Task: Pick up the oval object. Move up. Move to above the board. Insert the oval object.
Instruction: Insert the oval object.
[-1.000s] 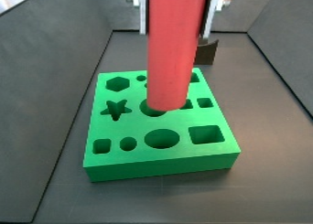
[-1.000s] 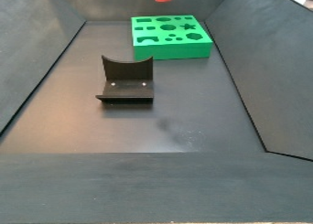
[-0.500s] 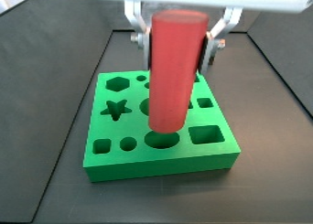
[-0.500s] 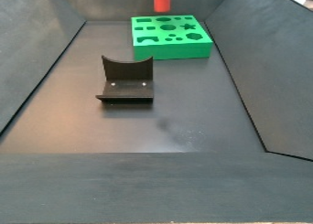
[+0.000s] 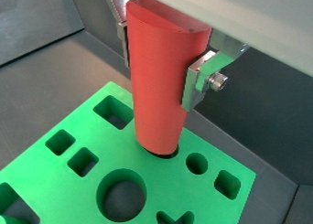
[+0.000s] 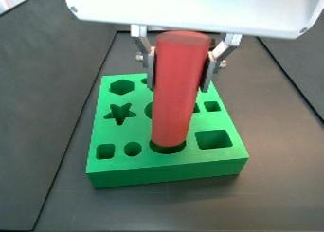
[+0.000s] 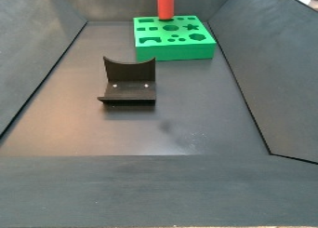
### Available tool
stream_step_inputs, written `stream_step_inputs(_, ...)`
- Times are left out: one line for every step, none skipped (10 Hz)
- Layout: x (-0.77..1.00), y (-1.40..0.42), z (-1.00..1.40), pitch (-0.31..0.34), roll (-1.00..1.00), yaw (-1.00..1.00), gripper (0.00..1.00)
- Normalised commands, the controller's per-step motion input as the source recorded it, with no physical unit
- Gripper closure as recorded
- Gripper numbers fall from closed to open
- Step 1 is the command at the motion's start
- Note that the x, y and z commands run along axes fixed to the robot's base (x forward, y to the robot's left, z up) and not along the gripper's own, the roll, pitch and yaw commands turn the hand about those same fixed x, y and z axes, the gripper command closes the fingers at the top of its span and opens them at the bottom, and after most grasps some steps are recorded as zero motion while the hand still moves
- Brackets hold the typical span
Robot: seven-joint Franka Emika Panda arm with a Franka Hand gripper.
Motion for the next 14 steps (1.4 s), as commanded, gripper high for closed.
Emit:
stream_step_inputs(0.0,-0.1,-0.18,0.0,0.02,0.19,1.0)
stream_step_inputs(0.0,-0.11,-0.17,-0.006,0.01,0.22,1.0)
stream_step_inputs(0.02,-0.08,-0.12,0.0,0.01,0.11,1.0)
stream_step_inputs(0.02,-0.05,-0.14,0.0,0.02,0.09,1.0)
stream_step_inputs(0.03,-0.01,-0.22,0.0,0.04,0.03,1.0)
stream_step_inputs(0.12,0.0,-0.37,0.0,0.11,0.0,1.0)
stream_step_inputs(0.11,0.0,-0.39,0.0,0.15,0.0,1.0)
stream_step_inputs(0.11,0.0,-0.44,0.0,0.16,0.01,1.0)
stream_step_inputs(0.19,-0.09,-0.64,0.0,0.16,0.0,1.0)
stream_step_inputs(0.23,-0.19,-0.72,0.0,0.14,-0.02,1.0)
stream_step_inputs(0.22,-0.2,-0.6,0.0,0.11,-0.13,1.0)
stream_step_inputs(0.21,-0.22,-0.67,0.0,0.11,-0.18,1.0)
stream_step_inputs(0.28,-0.17,-0.95,0.0,0.18,-0.19,1.0)
stream_step_inputs(0.21,-0.13,-1.0,-0.003,0.16,-0.07,1.0)
